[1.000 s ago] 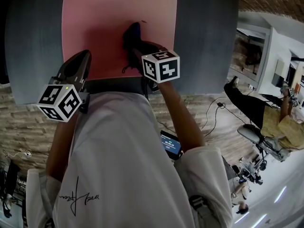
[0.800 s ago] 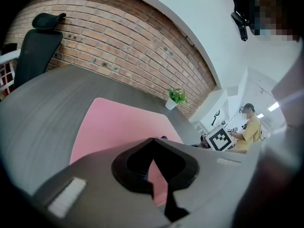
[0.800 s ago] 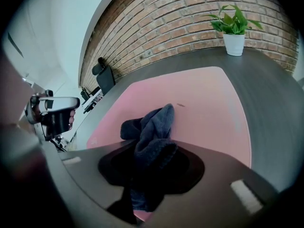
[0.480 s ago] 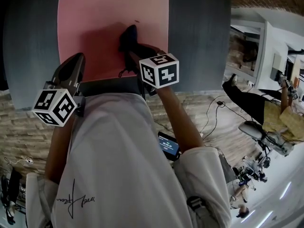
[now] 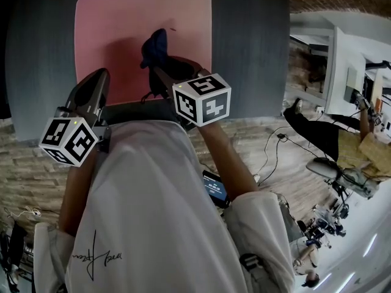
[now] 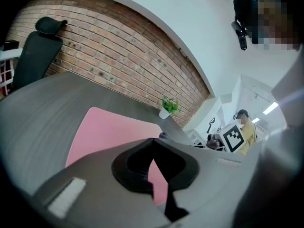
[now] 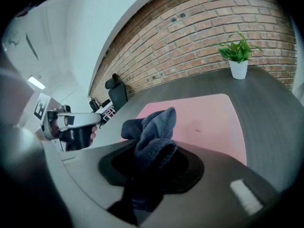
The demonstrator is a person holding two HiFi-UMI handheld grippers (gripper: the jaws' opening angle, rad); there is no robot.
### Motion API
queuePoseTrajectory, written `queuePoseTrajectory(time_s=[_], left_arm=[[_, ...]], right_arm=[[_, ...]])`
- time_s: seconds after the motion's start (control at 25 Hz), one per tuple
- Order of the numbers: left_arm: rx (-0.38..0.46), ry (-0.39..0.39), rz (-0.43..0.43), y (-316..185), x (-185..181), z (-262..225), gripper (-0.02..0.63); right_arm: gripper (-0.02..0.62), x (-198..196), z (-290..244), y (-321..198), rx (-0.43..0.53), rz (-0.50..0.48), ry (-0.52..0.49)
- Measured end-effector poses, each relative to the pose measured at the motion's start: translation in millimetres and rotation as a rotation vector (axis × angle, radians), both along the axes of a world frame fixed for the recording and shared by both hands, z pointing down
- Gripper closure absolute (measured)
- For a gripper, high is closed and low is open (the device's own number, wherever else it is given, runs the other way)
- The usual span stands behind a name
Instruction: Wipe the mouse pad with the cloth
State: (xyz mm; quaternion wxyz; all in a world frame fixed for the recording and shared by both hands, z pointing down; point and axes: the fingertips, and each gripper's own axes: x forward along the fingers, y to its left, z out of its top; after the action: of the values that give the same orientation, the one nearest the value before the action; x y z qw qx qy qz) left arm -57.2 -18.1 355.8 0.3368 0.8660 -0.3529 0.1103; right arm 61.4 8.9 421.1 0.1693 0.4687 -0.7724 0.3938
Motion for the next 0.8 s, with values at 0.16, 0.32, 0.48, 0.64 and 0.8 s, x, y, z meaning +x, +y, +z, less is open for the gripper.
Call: queuePoseTrajectory(time_s=[0.16, 0.32, 0.48, 0.64, 0.8], left_arm=[[0.020, 0.031, -0.015, 3, 5, -10, 0.595], [0.043, 0.038, -0.017, 7, 4, -17, 0.595], [0.068, 0.053, -0.030, 11, 4, -28, 0.595], [0.096, 0.056, -0.033, 17, 0, -36, 0.597], [0.135, 0.036, -0.037, 19, -5, -45, 0.597]], right_arm=[[0.472, -5, -27, -1, 0.059, -0.003, -0.017], [0.479, -16, -47, 2, 0.108, -0.022, -0.044], [0.480, -21, -63, 9, 0.139, -0.032, -0.053], [0.483, -29, -70, 14, 0.163, -0.018, -0.072], [0.484, -38, -77, 18, 0.195, -0.036, -0.059]])
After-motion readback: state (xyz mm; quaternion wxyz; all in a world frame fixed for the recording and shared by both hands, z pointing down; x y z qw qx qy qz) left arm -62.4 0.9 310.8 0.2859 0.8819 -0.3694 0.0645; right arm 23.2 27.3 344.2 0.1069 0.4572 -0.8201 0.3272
